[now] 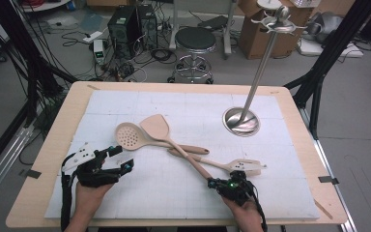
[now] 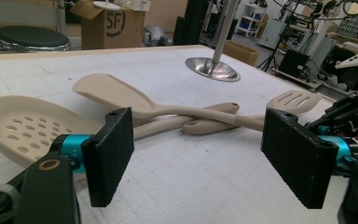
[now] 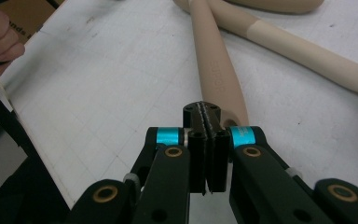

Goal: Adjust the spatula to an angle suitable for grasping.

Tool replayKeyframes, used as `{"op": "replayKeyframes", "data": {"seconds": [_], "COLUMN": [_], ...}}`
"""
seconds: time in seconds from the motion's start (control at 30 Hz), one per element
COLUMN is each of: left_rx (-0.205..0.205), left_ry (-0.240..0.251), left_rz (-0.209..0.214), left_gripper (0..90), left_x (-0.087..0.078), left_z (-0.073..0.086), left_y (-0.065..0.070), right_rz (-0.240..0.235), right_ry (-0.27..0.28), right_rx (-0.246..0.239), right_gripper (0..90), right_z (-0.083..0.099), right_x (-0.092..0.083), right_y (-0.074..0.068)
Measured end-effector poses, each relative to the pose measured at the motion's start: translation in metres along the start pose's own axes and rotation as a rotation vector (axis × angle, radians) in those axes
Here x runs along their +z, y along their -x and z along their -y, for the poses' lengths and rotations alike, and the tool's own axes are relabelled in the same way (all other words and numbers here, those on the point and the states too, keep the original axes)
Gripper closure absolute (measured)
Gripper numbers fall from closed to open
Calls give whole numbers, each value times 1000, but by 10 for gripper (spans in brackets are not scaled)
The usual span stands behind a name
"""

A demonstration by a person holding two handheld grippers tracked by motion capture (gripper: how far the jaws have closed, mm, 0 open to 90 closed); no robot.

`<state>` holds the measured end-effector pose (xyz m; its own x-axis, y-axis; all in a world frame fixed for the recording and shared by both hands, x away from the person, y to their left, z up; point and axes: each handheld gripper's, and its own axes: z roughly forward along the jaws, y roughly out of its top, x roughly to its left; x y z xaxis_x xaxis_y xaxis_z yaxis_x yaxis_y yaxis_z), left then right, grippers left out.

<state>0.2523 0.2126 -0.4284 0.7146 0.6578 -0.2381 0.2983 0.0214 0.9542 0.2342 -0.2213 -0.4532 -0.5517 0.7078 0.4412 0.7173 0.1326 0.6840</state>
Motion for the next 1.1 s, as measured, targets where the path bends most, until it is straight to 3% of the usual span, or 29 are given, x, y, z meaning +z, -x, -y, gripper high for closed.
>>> {"op": "replayKeyframes", "data": {"seconds": [0.57,0.67,0.73,0.83,0.97,1.1], "left_rx": [5,5,7,7,13,19], "left_ry": [-8,-9,-11,-11,-20,-21], "left_rz": [20,25,28,38,56,72], "left_gripper": [260,260,260,260,260,260], "left_x": [4,6,7,9,13,16], "left_z": [0,0,0,0,0,0], "left_y": [1,1,2,3,5,6], "right_rz": [-5,-12,-16,-16,12,14], "right_ry": [117,161,172,210,240,260], "right_rx": [15,17,20,21,20,12], "right_gripper": [873,668,639,492,412,403], "right_z": [-12,-18,-19,-24,-29,-32], "right_x": [-28,-39,-41,-48,-54,-58], "right_y": [9,17,18,25,30,34]}}
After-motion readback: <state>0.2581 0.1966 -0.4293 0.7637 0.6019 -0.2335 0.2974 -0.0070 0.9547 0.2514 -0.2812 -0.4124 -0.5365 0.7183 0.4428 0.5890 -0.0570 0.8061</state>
